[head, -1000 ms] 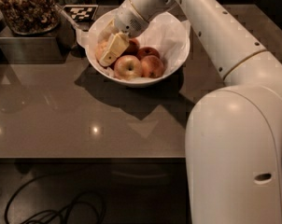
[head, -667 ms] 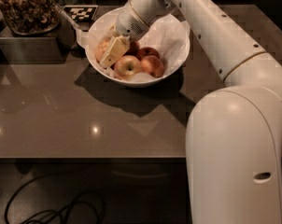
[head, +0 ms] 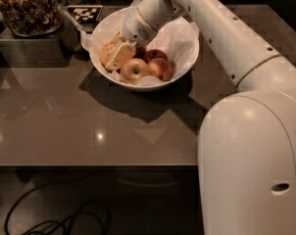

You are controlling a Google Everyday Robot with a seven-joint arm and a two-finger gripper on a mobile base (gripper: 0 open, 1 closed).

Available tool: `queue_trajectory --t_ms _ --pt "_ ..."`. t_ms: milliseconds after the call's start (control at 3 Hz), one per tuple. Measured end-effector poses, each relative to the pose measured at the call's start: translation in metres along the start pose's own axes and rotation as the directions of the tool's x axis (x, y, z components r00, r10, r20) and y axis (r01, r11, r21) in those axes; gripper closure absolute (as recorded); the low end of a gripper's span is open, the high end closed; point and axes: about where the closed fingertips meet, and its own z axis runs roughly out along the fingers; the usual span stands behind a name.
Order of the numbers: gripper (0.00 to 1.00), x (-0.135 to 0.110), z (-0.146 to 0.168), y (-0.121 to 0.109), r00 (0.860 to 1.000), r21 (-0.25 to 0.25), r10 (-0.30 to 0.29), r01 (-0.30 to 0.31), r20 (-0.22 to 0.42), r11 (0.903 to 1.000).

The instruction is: Pick apple from white bowl

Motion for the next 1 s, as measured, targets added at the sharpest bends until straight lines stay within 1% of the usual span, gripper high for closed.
queue_trajectory --t_ms 333,667,1000 --pt "0.98 -0.012 -0.011 0.005 0.998 0.001 -0.020 0.020 0.062 0.9998" --pt "1.00 -0.034 -0.032 0.014 0.984 -0.005 -0.065 0.067 0.163 0.9977" --pt "1.00 -0.051 -0.065 0.023 0.967 0.005 -0.116 0.118 0.225 0.9930"
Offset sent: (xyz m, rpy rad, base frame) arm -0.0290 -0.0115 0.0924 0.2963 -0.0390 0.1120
